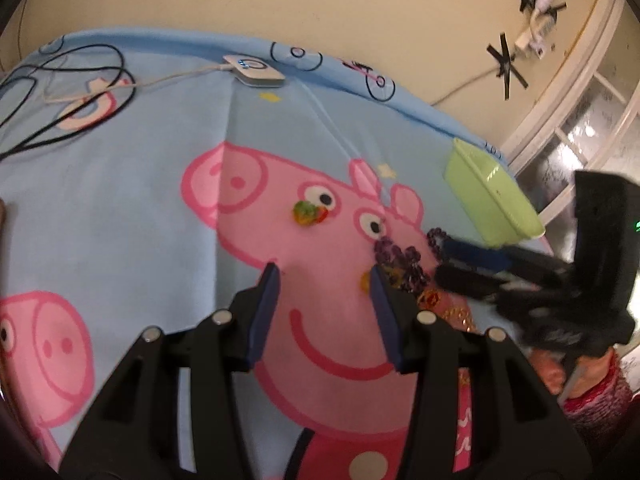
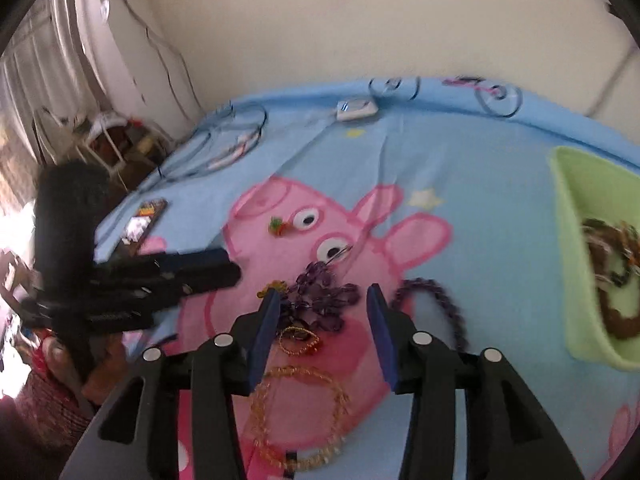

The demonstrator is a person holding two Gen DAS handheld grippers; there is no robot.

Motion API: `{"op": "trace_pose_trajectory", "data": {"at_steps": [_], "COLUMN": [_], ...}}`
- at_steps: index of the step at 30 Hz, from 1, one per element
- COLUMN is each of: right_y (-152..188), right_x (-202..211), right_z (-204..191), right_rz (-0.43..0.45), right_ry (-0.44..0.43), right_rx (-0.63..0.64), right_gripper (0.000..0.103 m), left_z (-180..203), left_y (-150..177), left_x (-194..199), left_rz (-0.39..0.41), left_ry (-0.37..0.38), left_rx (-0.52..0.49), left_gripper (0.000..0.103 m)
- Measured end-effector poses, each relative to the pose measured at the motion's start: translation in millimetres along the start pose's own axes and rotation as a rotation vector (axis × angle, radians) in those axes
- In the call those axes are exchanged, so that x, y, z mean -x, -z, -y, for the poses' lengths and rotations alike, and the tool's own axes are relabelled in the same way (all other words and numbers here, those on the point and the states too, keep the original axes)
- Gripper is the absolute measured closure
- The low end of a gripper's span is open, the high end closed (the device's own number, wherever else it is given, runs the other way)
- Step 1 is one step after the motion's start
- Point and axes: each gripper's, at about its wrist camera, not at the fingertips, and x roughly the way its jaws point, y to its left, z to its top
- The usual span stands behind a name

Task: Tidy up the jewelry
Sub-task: 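Grasp the purple bead necklace with the right gripper, then lift the purple necklace, carry it to the green tray, open right gripper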

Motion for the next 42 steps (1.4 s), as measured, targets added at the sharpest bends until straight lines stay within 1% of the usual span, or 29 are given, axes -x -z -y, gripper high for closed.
{"op": "trace_pose_trajectory", "data": {"at_steps": [1,2,4,5,7,8,9,12,14,15,16,17,18,20,24,28,29,30,31,32,33,38,42], "right_y": [0.3,-0.7,-6.9,-12.1,-20.8,-26.1,-31.0,-42.5,-49.8,-53.5,-56.2,-58.9,-59.7,-62.9,-68.1,-71.3,-72.8,-74.6,-75.8,-78.0,-79.5,-83.7,-86.6], "right_x": [-10.5,-10.3,-5.5,5.8,26.0,38.5,49.8,76.3,92.5,98.5,103.8,111.3,116.3,126.2,146.0,165.0,171.6,178.9,183.7,190.5,195.9,220.9,243.9], "right_z": [-0.1,1.2,11.7,17.9,22.1,23.6,23.2,13.9,7.4,5.4,2.6,0.3,-1.0,-6.4,-10.5,-15.2,-16.2,-16.1,-14.9,-11.4,-7.9,15.7,41.1], "right_rz": [-0.039,-0.027,-0.045,-0.015,0.029,0.052,0.074,0.129,0.164,0.178,0.190,0.206,0.218,0.246,0.288,0.327,0.343,0.362,0.375,0.391,0.404,0.461,0.520], "right_ry": [0.014,0.021,-0.033,-0.071,-0.127,-0.172,-0.193,-0.210,-0.212,-0.214,-0.216,-0.217,-0.218,-0.217,-0.226,-0.241,-0.239,-0.231,-0.224,-0.216,-0.208,-0.173,-0.133], "right_rx": [0.012,0.013,-0.060,-0.100,-0.134,-0.157,-0.164,-0.153,-0.137,-0.129,-0.122,-0.112,-0.106,-0.094,-0.080,-0.063,-0.058,-0.053,-0.051,-0.050,-0.053,-0.068,-0.096], "right_gripper": [0.103,0.103,0.103,0.103,0.103,0.103,0.103,0.103,0.103,0.103,0.103,0.103,0.103,0.103,0.103,0.103,0.103,0.103,0.103,0.103,0.103,0.103,0.103], "left_z": [-1.7,-3.1,-3.5,-3.6,-3.7,-3.2,-2.8,-0.2,4.7,7.6,12.6,21.7,31.5,52.1,85.7,116.2,121.6,126.3,130.3,136.2,138.9,165.5,201.9], "left_y": [-0.2,-0.7,-0.7,-0.4,-0.6,-0.7,-0.9,-1.8,-3.8,-4.6,-5.6,-6.8,-7.8,-9.6,-14.8,-25.4,-28.1,-31.0,-34.5,-39.6,-44.1,-76.3,-104.2], "left_x": [-0.2,-0.4,1.3,2.4,3.7,4.8,6.1,13.5,25.0,30.0,36.7,46.5,54.4,62.6,62.3,46.2,41.2,35.8,31.9,27.5,26.6,34.4,29.5], "left_rz": [-0.001,-0.001,0.008,0.010,0.015,0.019,0.023,0.043,0.067,0.078,0.096,0.128,0.155,0.177,0.177,0.167,0.156,0.140,0.120,0.101,0.099,0.133,0.134], "left_ry": [0.007,0.011,0.016,0.019,0.028,0.035,0.044,0.067,0.105,0.118,0.131,0.143,0.153,0.165,0.192,0.175,0.178,0.184,0.187,0.182,0.183,0.227,0.261], "left_rx": [0.010,0.018,0.021,0.020,0.017,0.017,0.016,0.014,0.011,0.003,-0.012,-0.043,-0.080,-0.146,-0.250,-0.323,-0.334,-0.346,-0.359,-0.369,-0.370,-0.400,-0.436], "left_gripper": [0.058,0.058,0.058,0.058,0.058,0.058,0.058,0.058,0.058,0.049,0.042,0.033,0.030,0.029,0.029,0.029,0.031,0.052,0.068,0.090,0.096,0.097,0.097]}}
